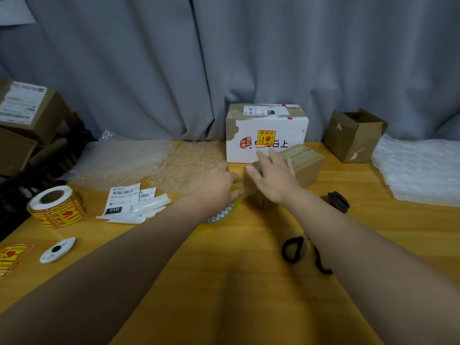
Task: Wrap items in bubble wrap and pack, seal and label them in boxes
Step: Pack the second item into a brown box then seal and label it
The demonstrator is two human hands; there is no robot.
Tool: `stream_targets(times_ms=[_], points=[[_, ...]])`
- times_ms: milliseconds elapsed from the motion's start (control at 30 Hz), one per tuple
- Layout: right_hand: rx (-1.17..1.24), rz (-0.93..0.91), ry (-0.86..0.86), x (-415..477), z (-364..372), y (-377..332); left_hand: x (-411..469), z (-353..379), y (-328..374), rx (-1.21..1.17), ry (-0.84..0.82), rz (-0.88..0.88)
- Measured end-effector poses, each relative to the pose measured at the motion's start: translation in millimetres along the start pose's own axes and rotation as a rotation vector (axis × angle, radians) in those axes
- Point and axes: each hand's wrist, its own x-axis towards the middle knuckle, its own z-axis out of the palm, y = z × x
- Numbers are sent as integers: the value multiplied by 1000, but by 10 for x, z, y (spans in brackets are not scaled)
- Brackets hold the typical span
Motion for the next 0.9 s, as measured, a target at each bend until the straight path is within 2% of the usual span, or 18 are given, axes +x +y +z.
stream_targets(times_ms=[67,100,133,200,300,367,500,567,667,733,900], points=[[-10,-35,209,-195,-110,28,0,-15,-11,-9,7,-3],[-60,-15,221,-297,-171,55,0,-19,-5,8,8,-4],[-124,39,150,-404,-232,93,-3,-18,7,44,11,-5],[-263,203,-128,-600,-335,193,-30,-7,32,105,9,-15],[-393,382,-469,-872,-364,316,-100,23,33,53,-27,-57],[-356,414,-534,-995,-280,307,-131,29,10,-2,-40,-63],[-307,331,-537,-1139,-241,203,-138,-4,7,-126,-36,-59],[-151,304,-521,-1162,-309,223,-95,-42,28,-183,-33,-81],[310,310,-462,-1156,-455,317,38,-136,54,-301,-77,-136],[573,332,-495,-1108,-505,400,141,-204,67,-305,-108,-143],[736,366,-668,-972,-396,492,421,-247,2,-225,-243,-144]])
